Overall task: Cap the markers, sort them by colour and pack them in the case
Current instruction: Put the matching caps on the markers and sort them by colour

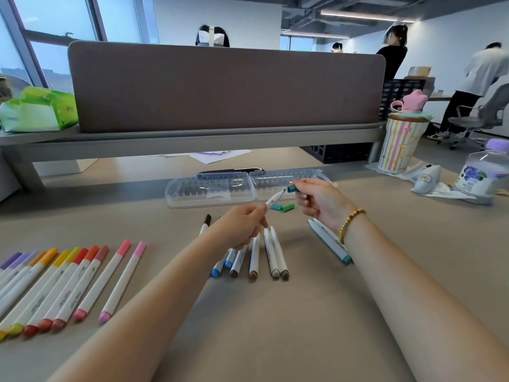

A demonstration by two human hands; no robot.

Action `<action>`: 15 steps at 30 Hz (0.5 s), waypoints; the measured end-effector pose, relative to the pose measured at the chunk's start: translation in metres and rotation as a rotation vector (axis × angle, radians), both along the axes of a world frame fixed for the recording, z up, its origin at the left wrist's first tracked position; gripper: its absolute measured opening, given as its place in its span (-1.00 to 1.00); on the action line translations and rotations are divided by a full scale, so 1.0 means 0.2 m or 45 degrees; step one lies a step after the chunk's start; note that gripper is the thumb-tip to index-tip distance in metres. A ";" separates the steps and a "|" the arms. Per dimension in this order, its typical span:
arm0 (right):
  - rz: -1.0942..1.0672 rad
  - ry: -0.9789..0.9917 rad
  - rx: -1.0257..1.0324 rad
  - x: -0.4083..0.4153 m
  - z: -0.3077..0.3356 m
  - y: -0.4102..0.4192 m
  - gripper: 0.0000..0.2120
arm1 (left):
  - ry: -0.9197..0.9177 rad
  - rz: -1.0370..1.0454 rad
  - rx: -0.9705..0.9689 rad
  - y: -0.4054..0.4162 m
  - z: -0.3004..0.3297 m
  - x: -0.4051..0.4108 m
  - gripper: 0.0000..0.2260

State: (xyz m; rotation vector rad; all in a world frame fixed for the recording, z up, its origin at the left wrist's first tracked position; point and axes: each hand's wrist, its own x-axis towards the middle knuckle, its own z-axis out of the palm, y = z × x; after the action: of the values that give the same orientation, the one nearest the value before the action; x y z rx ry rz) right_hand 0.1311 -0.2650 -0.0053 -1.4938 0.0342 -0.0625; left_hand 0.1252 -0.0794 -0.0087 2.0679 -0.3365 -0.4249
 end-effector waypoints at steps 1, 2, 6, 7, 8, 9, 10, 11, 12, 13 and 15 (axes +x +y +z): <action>0.009 0.001 -0.044 0.00 0.00 0.00 -0.82 | 0.001 -0.001 0.007 0.00 0.00 0.00 -0.66; 0.023 0.002 -0.073 0.00 0.00 0.01 -0.82 | 0.001 -0.003 0.010 0.00 0.00 0.00 -0.66; 0.061 -0.008 -0.152 0.00 0.00 0.03 -0.80 | 0.001 -0.013 0.025 -0.01 0.00 0.00 -0.68; 0.065 -0.008 -0.154 -0.01 0.01 0.03 -0.79 | 0.001 -0.013 0.026 -0.01 0.00 0.00 -0.68; 0.067 -0.006 -0.151 -0.01 0.01 0.03 -0.79 | 0.000 -0.016 0.025 -0.01 0.00 0.00 -0.68; 0.070 -0.006 -0.162 -0.01 0.01 0.04 -0.78 | -0.002 -0.021 0.025 -0.01 0.01 0.00 -0.68; 0.071 -0.010 -0.205 -0.01 0.02 0.04 -0.77 | -0.004 -0.026 0.032 0.00 0.01 0.00 -0.68; 0.071 -0.020 -0.278 -0.02 0.02 0.05 -0.75 | -0.008 -0.028 0.037 0.00 0.01 -0.01 -0.68; 0.066 -0.036 -0.361 -0.02 0.02 0.06 -0.72 | -0.011 -0.025 0.038 0.00 0.01 -0.01 -0.68; 0.050 -0.060 -0.433 -0.02 0.03 0.07 -0.71 | -0.017 -0.014 0.026 -0.01 0.01 -0.01 -0.68; -0.013 -0.122 -0.536 -0.02 0.03 0.11 -0.69 | -0.051 0.019 -0.010 -0.02 0.01 -0.02 -0.68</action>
State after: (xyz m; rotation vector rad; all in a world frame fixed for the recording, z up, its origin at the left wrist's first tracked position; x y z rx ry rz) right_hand 0.1276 -0.2430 0.0016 -1.9096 -0.0521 -0.1573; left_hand 0.1222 -0.0829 -0.0059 2.0721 -0.3460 -0.3733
